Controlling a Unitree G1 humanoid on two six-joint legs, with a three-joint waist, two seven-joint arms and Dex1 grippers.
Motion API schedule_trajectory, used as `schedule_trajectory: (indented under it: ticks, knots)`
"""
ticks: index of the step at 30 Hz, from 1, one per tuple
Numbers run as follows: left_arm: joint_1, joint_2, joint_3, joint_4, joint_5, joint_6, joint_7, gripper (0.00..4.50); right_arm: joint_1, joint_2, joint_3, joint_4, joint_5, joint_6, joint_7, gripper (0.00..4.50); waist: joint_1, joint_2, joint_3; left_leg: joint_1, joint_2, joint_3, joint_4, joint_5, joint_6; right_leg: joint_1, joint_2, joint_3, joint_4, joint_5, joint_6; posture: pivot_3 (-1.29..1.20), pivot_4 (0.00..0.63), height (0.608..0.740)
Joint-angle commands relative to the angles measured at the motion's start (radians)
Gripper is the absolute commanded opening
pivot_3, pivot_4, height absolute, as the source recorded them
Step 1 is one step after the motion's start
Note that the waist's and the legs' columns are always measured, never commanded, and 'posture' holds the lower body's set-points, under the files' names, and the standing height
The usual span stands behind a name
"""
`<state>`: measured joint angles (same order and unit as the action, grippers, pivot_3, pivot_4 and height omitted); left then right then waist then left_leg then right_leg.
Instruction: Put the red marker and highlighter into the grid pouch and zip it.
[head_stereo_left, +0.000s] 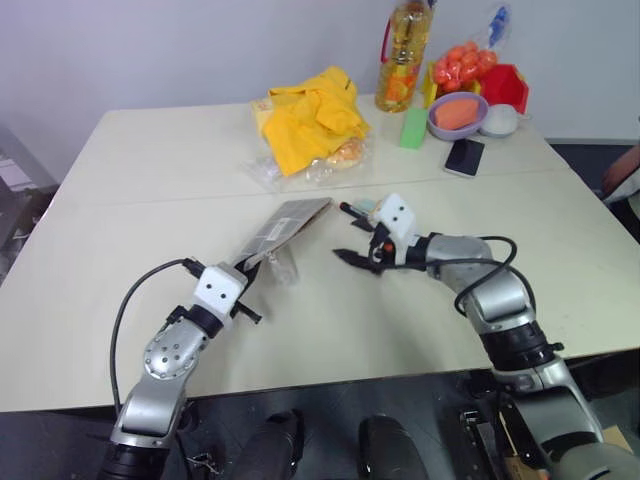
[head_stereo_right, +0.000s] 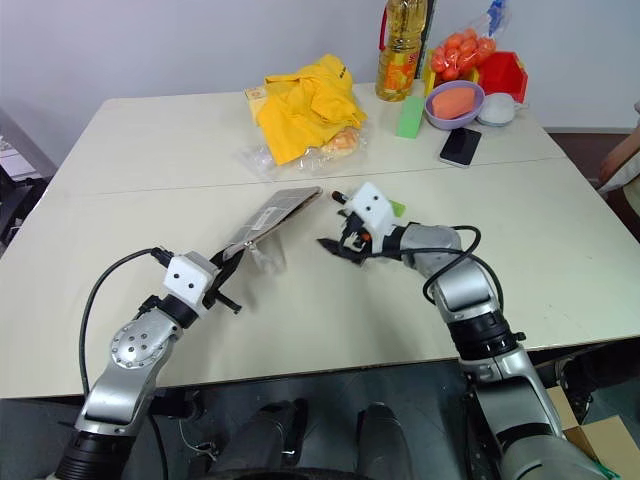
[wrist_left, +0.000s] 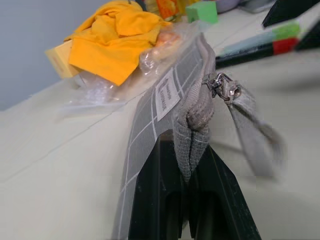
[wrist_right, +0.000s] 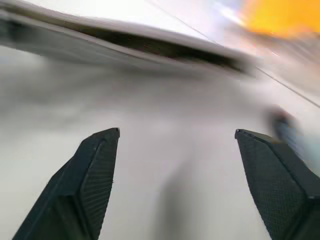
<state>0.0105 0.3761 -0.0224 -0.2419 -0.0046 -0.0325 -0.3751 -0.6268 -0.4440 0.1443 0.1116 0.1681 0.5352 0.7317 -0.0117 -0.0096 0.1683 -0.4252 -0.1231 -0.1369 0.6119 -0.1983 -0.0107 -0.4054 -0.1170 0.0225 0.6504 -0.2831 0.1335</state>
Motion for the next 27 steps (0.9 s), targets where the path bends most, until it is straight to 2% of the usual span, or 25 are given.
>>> schedule_trajectory:
  ticks: [1, 10, 13, 15, 18, 19, 23, 27]
  knots:
    - [-0.006, 0.007, 0.017, 0.000, 0.008, -0.032, 0.003, 0.00, -0.071, 0.006, -0.052, 0.140, -0.016, -0.033, -0.047, 3.96, -0.001, 0.000, 0.000, 0.000, 0.000, 0.000, 0.000, 0.000, 0.000, 0.000, 0.000, 0.000, 0.000, 0.000, 0.000, 0.00, 0.150, 0.740]
    - [-0.004, -0.016, 0.005, -0.004, 0.010, -0.028, 0.023, 0.00, -0.167, 0.025, -0.063, 0.442, -0.040, -0.110, -0.042, 3.96, -0.001, 0.000, 0.000, 0.000, 0.000, 0.000, 0.000, 0.000, 0.000, 0.000, 0.000, 0.000, 0.000, 0.000, 0.000, 0.00, 0.150, 0.740]
    - [0.000, -0.022, 0.004, -0.007, 0.011, -0.026, 0.025, 0.00, -0.174, 0.030, -0.056, 0.474, -0.051, -0.138, -0.031, 3.15, -0.002, 0.000, 0.000, 0.000, 0.000, 0.000, 0.000, 0.000, 0.000, 0.000, 0.000, 0.000, 0.000, 0.000, 0.000, 0.00, 0.150, 0.740]
    - [0.001, -0.025, 0.007, -0.007, 0.010, -0.025, 0.025, 0.00, -0.175, 0.033, -0.056, 0.478, -0.051, -0.146, -0.027, 2.20, -0.002, 0.000, 0.000, 0.000, 0.000, 0.000, 0.000, 0.000, 0.000, 0.000, 0.000, 0.000, 0.000, 0.000, 0.000, 0.00, 0.150, 0.740]
    - [0.001, -0.025, 0.011, -0.007, 0.007, -0.024, 0.025, 0.00, -0.169, 0.031, -0.051, 0.466, -0.063, -0.165, -0.030, 0.49, -0.002, 0.000, 0.000, 0.000, 0.000, 0.000, 0.000, 0.000, 0.000, 0.000, 0.000, 0.000, 0.000, 0.000, 0.000, 0.00, 0.150, 0.740]
    - [0.000, -0.024, 0.012, -0.006, 0.005, -0.024, 0.024, 0.00, -0.165, 0.027, -0.048, 0.453, -0.069, -0.174, -0.030, 0.32, -0.002, 0.000, 0.000, 0.000, 0.000, 0.000, 0.000, 0.000, 0.000, 0.000, 0.000, 0.000, 0.000, 0.000, 0.000, 0.00, 0.150, 0.740]
    - [-0.009, -0.021, 0.027, -0.004, -0.019, -0.021, 0.016, 0.00, -0.079, -0.071, -0.024, 0.215, -0.092, -0.285, 0.073, 0.34, 0.004, 0.000, 0.000, -0.001, 0.000, 0.000, 0.000, 0.000, 0.000, -0.001, 0.000, 0.000, 0.000, 0.000, 0.000, 0.00, 0.150, 0.740]
    - [-0.015, -0.013, 0.028, 0.001, -0.042, -0.025, -0.012, 0.00, 0.003, -0.166, -0.049, 0.002, -0.039, -0.310, 0.178, 0.34, 0.001, 0.000, 0.000, -0.001, 0.000, 0.000, 0.000, 0.000, 0.000, 0.000, 0.000, 0.000, 0.000, 0.000, 0.000, 0.00, 0.150, 0.740]
